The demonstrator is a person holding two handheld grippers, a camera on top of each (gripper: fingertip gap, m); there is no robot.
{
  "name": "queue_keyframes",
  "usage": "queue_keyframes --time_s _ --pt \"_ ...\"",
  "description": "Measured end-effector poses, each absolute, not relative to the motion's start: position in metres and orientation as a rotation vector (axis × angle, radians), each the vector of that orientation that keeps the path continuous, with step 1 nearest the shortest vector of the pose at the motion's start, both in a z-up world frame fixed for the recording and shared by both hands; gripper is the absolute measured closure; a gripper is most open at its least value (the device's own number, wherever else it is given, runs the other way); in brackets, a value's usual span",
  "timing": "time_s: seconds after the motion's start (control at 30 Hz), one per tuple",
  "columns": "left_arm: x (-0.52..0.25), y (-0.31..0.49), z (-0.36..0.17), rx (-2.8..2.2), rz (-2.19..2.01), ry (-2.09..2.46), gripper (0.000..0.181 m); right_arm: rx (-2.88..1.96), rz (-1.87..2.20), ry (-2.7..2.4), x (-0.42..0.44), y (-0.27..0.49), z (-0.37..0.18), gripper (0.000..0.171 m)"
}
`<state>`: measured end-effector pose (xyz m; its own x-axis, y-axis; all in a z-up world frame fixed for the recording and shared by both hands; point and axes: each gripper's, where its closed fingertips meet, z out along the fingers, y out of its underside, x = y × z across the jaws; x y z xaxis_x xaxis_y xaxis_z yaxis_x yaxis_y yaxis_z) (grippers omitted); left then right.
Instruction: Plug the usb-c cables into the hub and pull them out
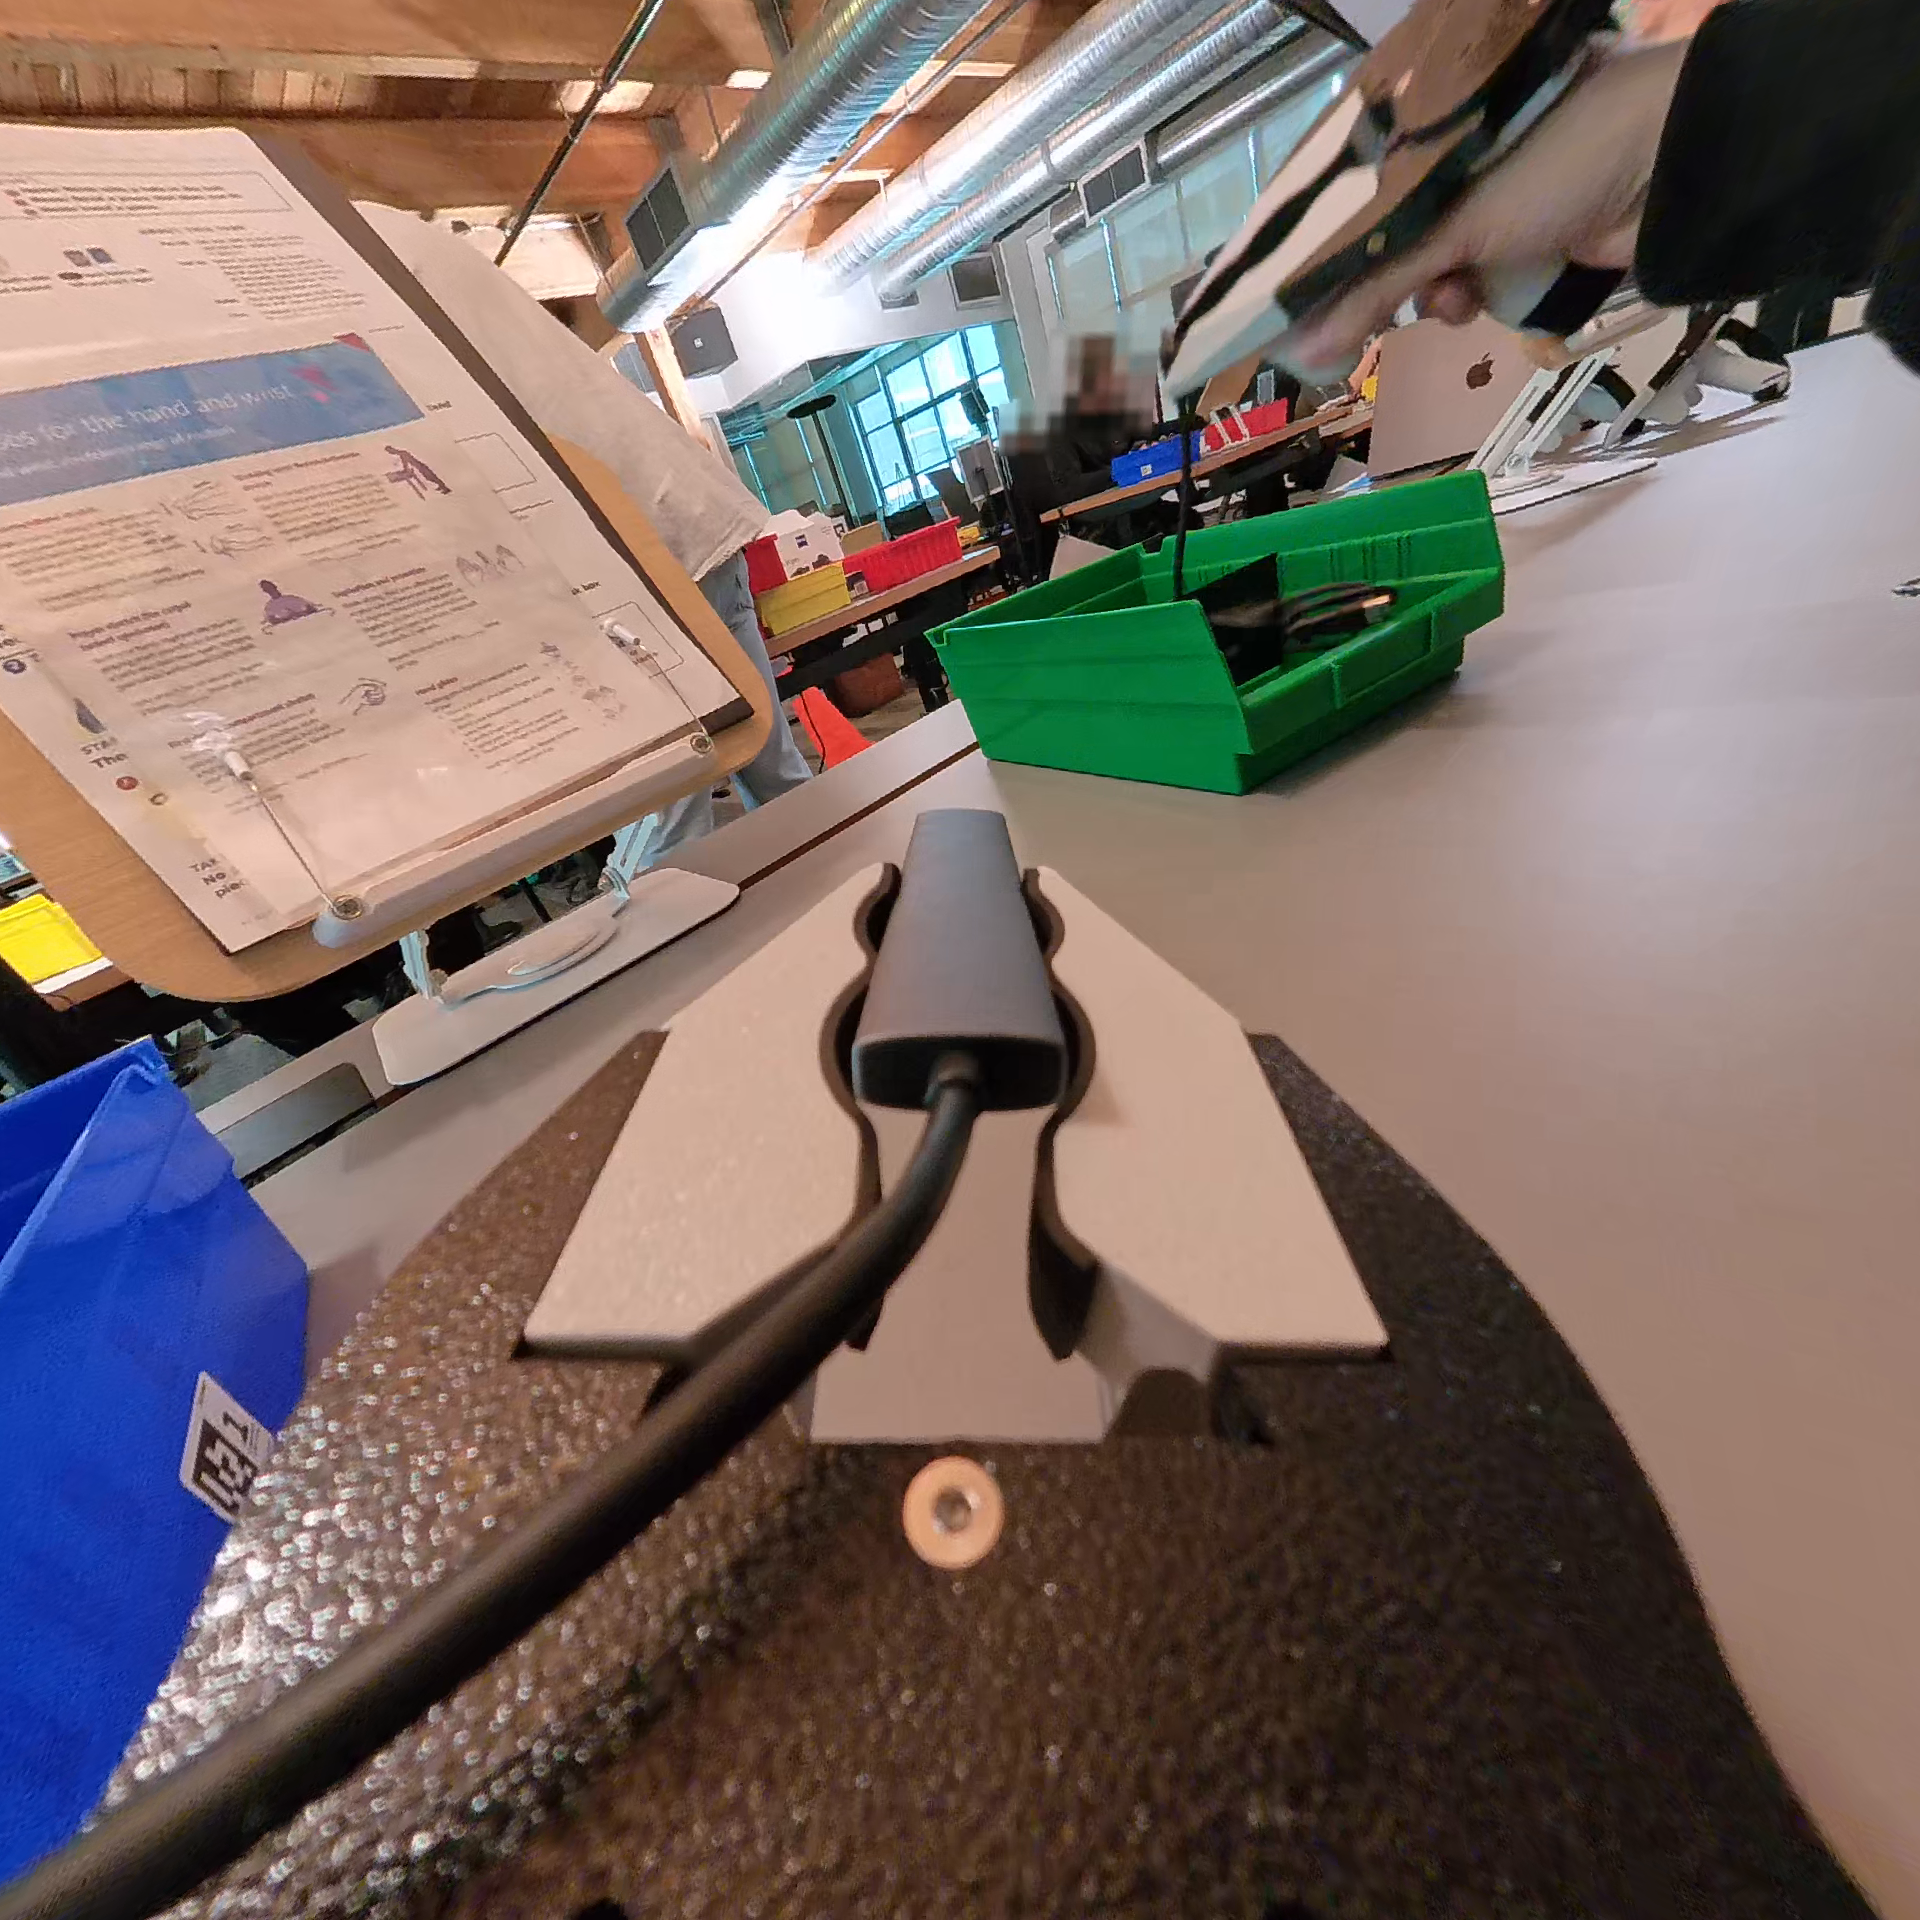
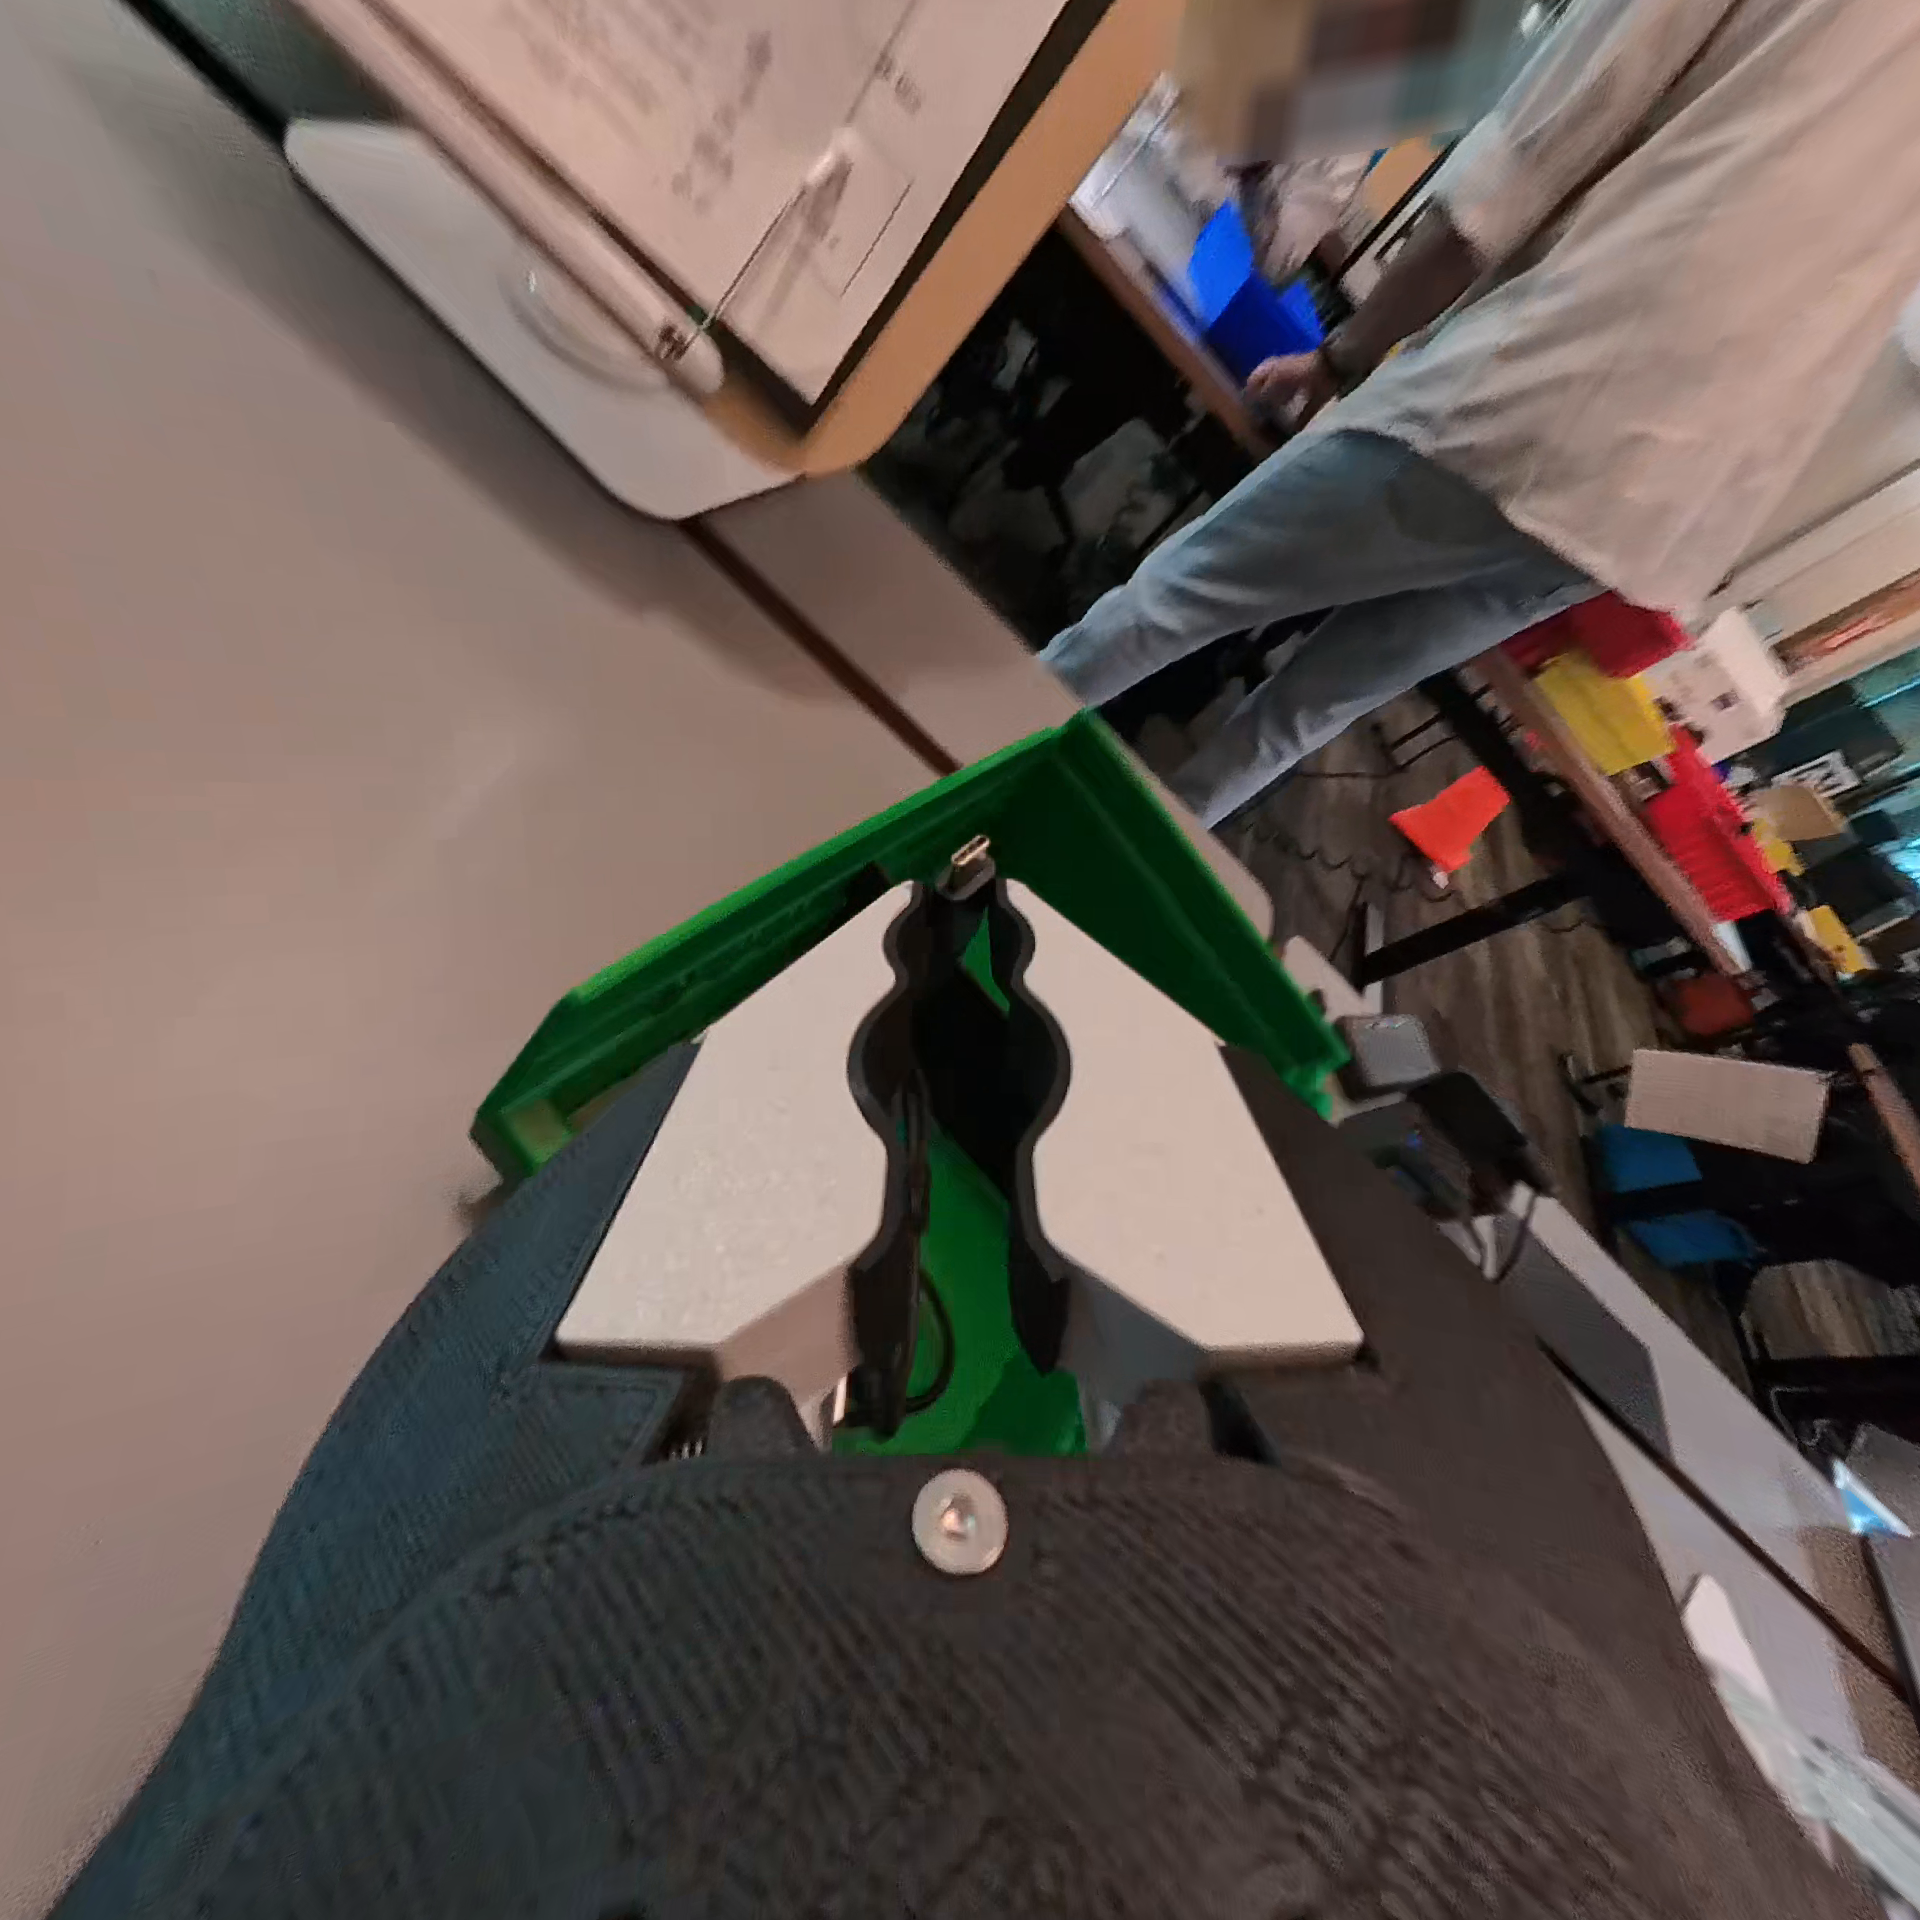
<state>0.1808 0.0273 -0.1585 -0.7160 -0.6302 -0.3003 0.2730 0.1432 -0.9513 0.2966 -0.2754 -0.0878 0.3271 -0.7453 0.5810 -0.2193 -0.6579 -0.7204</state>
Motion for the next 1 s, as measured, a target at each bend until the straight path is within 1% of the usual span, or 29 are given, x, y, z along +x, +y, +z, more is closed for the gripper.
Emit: queue_keyframes --time_s 0.1,0.17,0.23,0.27,0.3,0.33,0.37,0.4,0.47,0.57,0.6,0.67,0.7,0.77,0.83,0.93,1.0 --pt "0.18 0.027 -0.159 -0.343 -1.657 1.734 0.16 -2.12 -1.239 0.947 0.3 -0.27 -0.121 0.162" --pt "0.18 0.027 -0.159 -0.341 -1.662 1.735 0.16 -2.124 -1.146 0.993 0.301 -0.265 -0.139 0.157" --pt "0.178 0.026 -0.159 -0.33 -1.675 1.743 0.16 -2.105 -1.157 1.13 0.298 -0.279 -0.145 0.131" --pt "0.177 0.025 -0.159 -0.317 -1.687 1.751 0.16 -2.085 -1.156 1.161 0.293 -0.282 -0.142 0.114" --pt "0.174 0.024 -0.159 -0.3 -1.706 1.76 0.16 -2.049 -1.12 1.144 0.285 -0.276 -0.136 0.094" --pt "0.17 0.022 -0.157 -0.278 -1.741 1.767 0.16 -2.012 -1.042 1.069 0.273 -0.259 -0.129 0.08" --pt "0.164 0.019 -0.155 -0.253 -1.8 1.777 0.161 -1.982 -0.921 0.942 0.256 -0.232 -0.124 0.072" --pt "0.157 0.015 -0.153 -0.223 -1.872 1.797 0.161 -1.959 -0.776 0.786 0.232 -0.2 -0.121 0.067" --pt "0.137 0.007 -0.148 -0.133 -2.049 1.838 0.16 -1.907 -0.562 0.511 0.181 -0.141 -0.122 0.071" --pt "0.1 -0.003 -0.141 0.059 -2.325 1.926 0.16 -1.86 -0.346 0.27 0.117 -0.071 -0.142 0.072" --pt "0.088 -0.004 -0.139 0.123 -2.4 1.945 0.16 -1.831 -0.296 0.223 0.102 -0.052 -0.147 0.075" --pt "0.072 -0.004 -0.136 0.225 -2.489 1.967 0.16 -1.751 -0.242 0.165 0.081 -0.023 -0.15 0.088" --pt "0.068 -0.004 -0.137 0.256 -2.505 1.981 0.16 -1.716 -0.235 0.153 0.075 -0.013 -0.15 0.091" --pt "0.064 -0.005 -0.139 0.284 -2.503 2.001 0.16 -1.658 -0.214 0.121 0.067 0.001 -0.146 0.106" --pt "0.063 -0.005 -0.138 0.29 -2.513 2.007 0.16 -1.644 -0.215 0.122 0.066 0.004 -0.14 0.117" --pt "0.063 -0.005 -0.138 0.285 -2.52 2.005 0.16 -1.606 -0.247 0.114 0.068 0.003 -0.132 0.143" --pt "0.064 -0.006 -0.139 0.274 -2.502 2.016 0.16 -1.632 -0.235 0.102 0.065 0.002 -0.135 0.15"
